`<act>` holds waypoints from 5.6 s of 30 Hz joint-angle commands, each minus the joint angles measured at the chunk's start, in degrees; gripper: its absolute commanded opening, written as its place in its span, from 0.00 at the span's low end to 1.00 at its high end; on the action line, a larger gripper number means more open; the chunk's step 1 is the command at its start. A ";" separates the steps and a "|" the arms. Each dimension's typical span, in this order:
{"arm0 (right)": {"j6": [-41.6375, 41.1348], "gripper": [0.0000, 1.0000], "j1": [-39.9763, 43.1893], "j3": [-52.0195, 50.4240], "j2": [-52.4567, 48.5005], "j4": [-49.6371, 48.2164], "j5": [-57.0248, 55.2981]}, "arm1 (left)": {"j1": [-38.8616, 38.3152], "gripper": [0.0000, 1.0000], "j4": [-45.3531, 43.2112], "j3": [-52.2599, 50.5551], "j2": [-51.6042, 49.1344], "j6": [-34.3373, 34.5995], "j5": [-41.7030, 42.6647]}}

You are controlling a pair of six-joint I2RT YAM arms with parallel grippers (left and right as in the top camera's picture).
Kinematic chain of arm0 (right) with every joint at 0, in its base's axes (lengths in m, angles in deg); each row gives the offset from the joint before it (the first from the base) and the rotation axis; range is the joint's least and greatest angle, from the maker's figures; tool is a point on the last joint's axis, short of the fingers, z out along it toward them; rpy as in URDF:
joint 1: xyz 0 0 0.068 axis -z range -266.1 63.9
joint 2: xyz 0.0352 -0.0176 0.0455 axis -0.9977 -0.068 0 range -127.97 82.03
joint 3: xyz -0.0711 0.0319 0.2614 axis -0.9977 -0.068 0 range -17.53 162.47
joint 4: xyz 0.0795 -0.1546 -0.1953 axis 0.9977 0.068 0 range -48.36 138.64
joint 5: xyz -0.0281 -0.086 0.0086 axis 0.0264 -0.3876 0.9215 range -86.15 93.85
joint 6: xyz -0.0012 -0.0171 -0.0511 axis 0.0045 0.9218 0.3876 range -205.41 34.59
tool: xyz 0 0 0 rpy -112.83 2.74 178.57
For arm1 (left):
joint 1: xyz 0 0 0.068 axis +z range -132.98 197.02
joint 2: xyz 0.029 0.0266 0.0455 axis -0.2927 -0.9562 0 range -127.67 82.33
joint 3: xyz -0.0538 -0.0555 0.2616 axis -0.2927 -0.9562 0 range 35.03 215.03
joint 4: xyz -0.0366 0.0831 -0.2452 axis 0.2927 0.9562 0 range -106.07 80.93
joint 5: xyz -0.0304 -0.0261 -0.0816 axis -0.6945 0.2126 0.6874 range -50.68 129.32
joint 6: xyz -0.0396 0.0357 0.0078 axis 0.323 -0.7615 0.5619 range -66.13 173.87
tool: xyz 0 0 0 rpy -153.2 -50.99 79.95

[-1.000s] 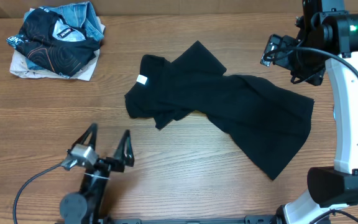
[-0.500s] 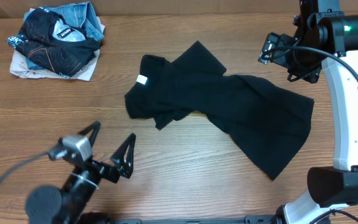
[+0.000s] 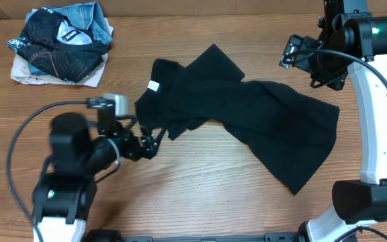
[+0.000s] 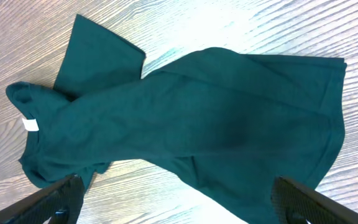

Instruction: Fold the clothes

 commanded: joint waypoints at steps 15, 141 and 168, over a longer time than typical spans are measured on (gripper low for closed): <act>-0.33 1.00 0.28 0.07 0.68 -0.11 -0.09 | -22.21 1.00 4.33 9.09 -31.91 20.22 -29.59; -29.51 1.00 -34.64 -46.18 13.77 -2.45 1.09 | 4.87 1.00 40.63 41.18 -44.83 15.21 -44.54; -1.16 0.96 -49.37 -67.14 13.75 -19.04 11.13 | 4.90 1.00 40.57 41.18 -44.83 13.51 -44.52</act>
